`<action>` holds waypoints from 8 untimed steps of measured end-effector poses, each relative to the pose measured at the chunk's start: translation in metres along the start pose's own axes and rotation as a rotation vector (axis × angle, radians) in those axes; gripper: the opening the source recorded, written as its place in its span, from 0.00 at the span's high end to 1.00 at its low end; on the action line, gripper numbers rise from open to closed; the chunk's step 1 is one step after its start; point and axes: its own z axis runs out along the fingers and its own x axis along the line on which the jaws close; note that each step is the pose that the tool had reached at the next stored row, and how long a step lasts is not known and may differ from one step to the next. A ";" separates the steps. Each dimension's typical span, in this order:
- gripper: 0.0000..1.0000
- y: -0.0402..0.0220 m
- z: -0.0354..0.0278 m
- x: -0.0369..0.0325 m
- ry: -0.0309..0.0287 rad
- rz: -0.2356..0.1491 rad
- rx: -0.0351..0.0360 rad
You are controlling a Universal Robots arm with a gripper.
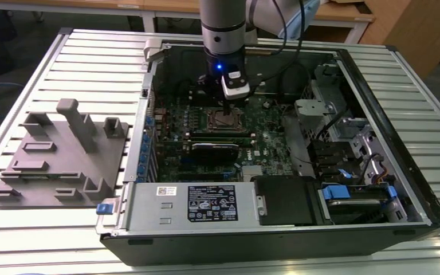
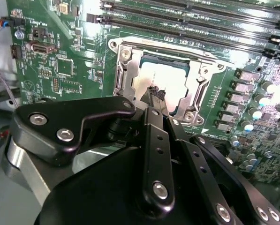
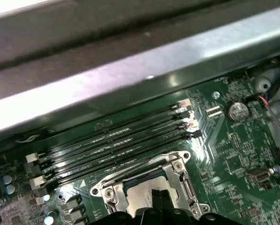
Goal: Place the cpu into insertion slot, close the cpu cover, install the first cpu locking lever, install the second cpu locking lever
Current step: 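Install the first cpu locking lever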
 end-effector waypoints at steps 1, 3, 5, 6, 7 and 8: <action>0.90 0.0000 0.0000 0.0000 0.0008 -0.008 0.0002; 0.90 -0.0001 -0.0001 0.0000 0.0022 -0.024 0.0012; 0.90 -0.0001 -0.0001 0.0000 0.0028 -0.037 0.0022; 0.90 -0.0001 0.0000 0.0000 0.0030 -0.043 0.0028; 0.90 -0.0001 0.0000 -0.0001 0.0030 -0.048 0.0037; 0.90 0.0000 0.0000 -0.0001 0.0032 -0.052 0.0047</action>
